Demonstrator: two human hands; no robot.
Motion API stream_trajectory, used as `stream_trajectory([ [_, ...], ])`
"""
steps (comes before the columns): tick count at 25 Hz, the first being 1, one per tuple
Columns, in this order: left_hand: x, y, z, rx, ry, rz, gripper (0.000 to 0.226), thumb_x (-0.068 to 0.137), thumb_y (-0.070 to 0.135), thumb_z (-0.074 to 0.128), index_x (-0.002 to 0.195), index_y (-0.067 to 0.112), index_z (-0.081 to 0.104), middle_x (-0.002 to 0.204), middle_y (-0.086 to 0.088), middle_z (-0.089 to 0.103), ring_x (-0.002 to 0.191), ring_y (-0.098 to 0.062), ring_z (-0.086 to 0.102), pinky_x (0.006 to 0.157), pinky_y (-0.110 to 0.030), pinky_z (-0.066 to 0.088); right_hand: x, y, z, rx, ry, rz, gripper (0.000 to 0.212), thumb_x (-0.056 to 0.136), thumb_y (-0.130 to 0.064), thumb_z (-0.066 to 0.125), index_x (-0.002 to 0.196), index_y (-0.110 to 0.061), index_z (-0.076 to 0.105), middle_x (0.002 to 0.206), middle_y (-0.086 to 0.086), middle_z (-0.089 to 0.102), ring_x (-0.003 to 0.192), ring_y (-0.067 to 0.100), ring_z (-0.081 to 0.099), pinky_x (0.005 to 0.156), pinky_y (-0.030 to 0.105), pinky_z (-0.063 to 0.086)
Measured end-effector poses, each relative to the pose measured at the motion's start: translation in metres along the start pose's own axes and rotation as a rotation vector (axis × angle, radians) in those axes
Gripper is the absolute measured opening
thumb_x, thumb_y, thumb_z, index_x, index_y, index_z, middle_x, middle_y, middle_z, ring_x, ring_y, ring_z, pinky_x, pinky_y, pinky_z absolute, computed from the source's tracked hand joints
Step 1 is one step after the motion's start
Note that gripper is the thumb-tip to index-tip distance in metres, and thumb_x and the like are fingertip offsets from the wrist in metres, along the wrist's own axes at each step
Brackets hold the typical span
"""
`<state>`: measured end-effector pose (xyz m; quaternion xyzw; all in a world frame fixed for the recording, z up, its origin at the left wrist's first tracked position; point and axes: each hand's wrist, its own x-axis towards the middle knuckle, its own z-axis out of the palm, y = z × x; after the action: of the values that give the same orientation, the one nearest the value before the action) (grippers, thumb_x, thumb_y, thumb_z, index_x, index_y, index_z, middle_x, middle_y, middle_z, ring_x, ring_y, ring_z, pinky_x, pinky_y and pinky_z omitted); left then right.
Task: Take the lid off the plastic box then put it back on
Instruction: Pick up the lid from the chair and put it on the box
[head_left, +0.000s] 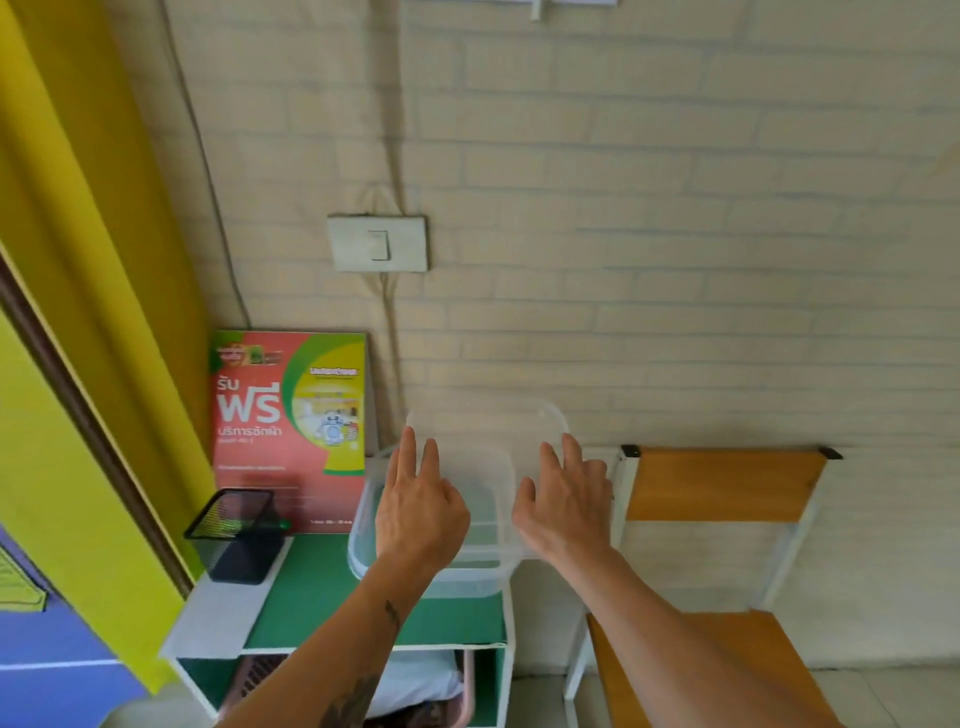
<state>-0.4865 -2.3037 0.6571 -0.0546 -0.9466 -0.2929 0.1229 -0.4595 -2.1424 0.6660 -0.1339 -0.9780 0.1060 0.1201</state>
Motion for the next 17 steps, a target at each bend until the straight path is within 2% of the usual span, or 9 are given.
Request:
stream_trajectory([
  [9,0.021,-0.071,-0.003,0.011,-0.113,-0.012,0.053,0.093,0.02,0.037,0.145,0.01,0.034,0.163,-0.011,0.011,0.147,-0.03,0.021,0.116,-0.042,0.029,0.002,-0.057,0.041,-0.039,-0.13,0.032,0.042,0.09,-0.04,0.033,0.122,-0.017,0.047,0.147,0.01,0.033,0.108,0.033,0.042,0.09,0.044,0.039],
  [17,0.027,-0.087,0.011,0.021,-0.183,-0.031,0.056,0.093,0.02,0.034,0.148,0.011,0.028,0.164,-0.01,0.008,0.148,-0.029,0.016,0.117,-0.041,0.027,0.007,-0.061,0.062,-0.055,-0.185,0.06,0.047,0.091,-0.041,0.035,0.13,-0.016,0.044,0.153,0.01,0.027,0.118,0.035,0.04,0.098,0.047,0.039],
])
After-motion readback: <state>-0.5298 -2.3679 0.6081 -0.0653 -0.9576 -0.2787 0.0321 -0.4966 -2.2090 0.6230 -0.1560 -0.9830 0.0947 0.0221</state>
